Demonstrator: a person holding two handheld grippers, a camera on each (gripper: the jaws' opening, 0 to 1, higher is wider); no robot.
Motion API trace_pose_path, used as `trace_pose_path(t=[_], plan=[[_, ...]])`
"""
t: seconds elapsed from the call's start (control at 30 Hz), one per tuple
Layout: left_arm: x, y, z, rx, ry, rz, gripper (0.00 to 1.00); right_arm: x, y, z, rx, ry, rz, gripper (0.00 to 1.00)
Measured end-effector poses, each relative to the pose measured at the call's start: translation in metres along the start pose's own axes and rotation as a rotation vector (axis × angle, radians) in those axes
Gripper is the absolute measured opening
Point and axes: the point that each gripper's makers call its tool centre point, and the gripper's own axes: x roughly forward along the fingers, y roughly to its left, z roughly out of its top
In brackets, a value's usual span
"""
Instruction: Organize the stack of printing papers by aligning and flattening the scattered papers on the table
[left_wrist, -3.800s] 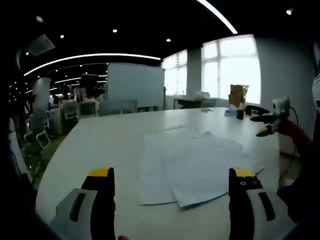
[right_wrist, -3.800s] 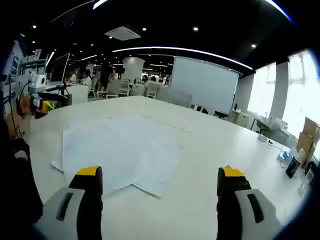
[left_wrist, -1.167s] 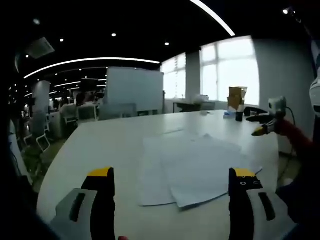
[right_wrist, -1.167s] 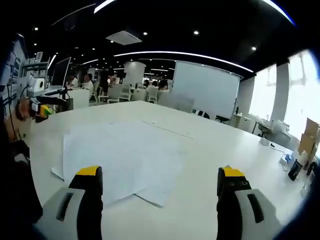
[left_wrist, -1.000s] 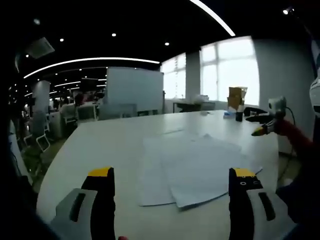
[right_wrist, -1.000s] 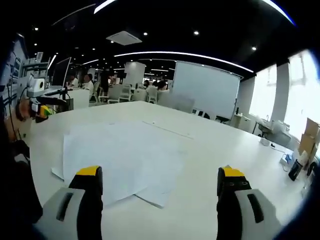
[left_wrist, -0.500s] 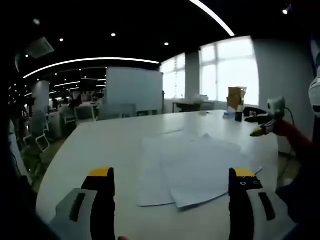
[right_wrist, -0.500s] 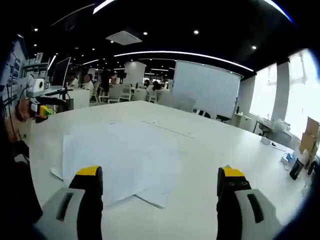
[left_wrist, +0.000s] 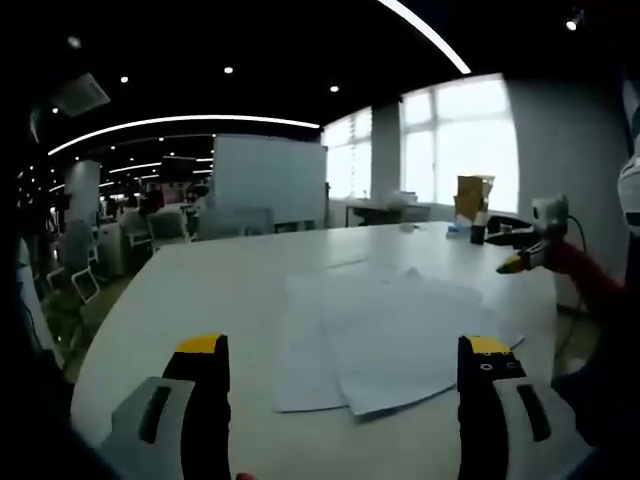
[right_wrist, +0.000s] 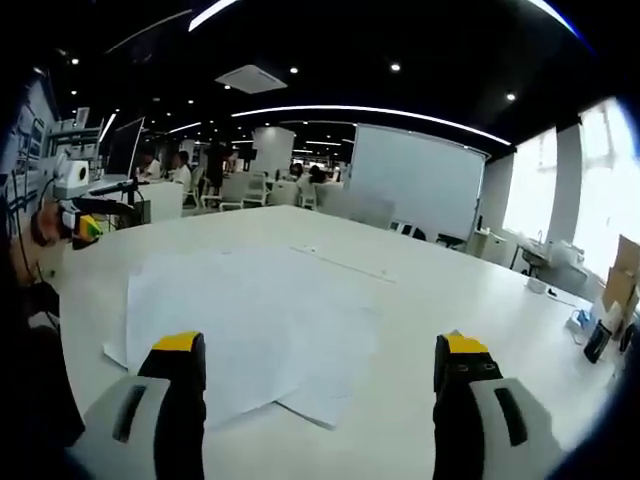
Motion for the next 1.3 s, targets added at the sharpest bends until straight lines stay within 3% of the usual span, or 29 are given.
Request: trace_pose_path(t=[1.3], plan=[[0.002, 0.0, 0.001, 0.025, 0.02, 0.0, 0.97, 0.029, 0.015, 0.018, -0.008, -0.035, 0.051, 0.89]])
